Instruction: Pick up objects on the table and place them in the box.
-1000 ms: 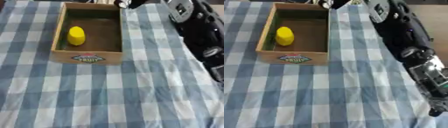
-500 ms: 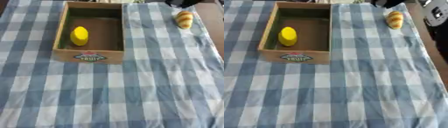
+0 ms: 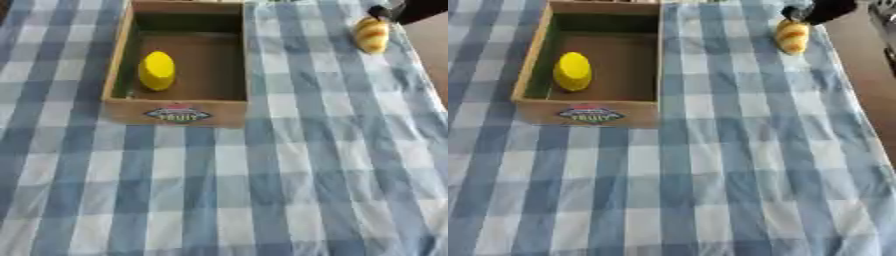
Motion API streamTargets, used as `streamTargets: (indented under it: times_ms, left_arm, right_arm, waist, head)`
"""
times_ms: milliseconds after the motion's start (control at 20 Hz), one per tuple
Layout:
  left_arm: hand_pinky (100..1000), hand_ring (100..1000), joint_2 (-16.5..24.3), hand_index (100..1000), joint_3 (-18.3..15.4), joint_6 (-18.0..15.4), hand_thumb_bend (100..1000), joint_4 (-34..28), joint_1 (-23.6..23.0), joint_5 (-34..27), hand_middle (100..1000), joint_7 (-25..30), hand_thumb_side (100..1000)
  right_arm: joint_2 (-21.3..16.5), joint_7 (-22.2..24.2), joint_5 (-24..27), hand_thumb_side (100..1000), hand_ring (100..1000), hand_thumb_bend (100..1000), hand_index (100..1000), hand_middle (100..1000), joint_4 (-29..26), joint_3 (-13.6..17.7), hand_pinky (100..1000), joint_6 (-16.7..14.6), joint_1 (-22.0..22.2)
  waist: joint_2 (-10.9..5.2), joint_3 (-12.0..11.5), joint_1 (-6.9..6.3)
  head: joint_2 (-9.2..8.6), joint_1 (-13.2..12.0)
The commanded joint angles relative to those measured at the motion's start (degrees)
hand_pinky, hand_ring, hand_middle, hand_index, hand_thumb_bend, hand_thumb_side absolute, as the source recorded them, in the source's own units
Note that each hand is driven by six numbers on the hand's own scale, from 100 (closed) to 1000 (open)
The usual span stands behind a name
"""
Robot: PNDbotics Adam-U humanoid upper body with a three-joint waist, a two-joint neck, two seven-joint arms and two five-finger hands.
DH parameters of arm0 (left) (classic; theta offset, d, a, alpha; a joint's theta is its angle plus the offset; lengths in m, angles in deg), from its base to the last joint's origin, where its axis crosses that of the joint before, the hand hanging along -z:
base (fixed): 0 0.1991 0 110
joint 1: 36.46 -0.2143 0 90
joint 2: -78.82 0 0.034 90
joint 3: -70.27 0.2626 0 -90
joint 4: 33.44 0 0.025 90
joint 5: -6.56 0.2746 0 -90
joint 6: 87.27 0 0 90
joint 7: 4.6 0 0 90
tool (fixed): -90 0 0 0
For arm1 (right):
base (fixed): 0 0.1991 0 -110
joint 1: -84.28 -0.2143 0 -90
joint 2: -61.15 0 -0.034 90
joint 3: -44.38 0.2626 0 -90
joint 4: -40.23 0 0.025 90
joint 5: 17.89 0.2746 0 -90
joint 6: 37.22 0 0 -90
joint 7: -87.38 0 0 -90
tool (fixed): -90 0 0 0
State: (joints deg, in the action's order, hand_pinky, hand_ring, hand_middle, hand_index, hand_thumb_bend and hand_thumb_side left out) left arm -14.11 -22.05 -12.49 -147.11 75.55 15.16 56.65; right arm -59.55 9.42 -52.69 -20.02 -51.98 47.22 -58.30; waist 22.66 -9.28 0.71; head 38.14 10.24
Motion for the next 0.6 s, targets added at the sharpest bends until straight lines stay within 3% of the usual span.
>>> streamTargets:
  times_ms: [50,600]
  left_arm:
    - [739,736,0.92,713,-0.39,0.05,100,-0.92,0.44,0.33,675,-0.36,479]
    - [737,736,0.47,711,-0.25,0.17,100,-0.92,0.82,0.38,675,-0.54,490]
  right_arm:
    - [-2.19,-0.41,-0.83,307,960,390,915,811,1.95,1.33,873,0.12,-1.72]
    - [-0.99,-0.45,-3.15,305,962,403,920,819,7.04,2.27,876,-0.46,-3.31]
  waist:
    - [-0.68,0.12,-0.11]
    - [1.38,0.00,-0.38]
  head:
    - [-1.56,0.20]
    - [-4.08,0.00]
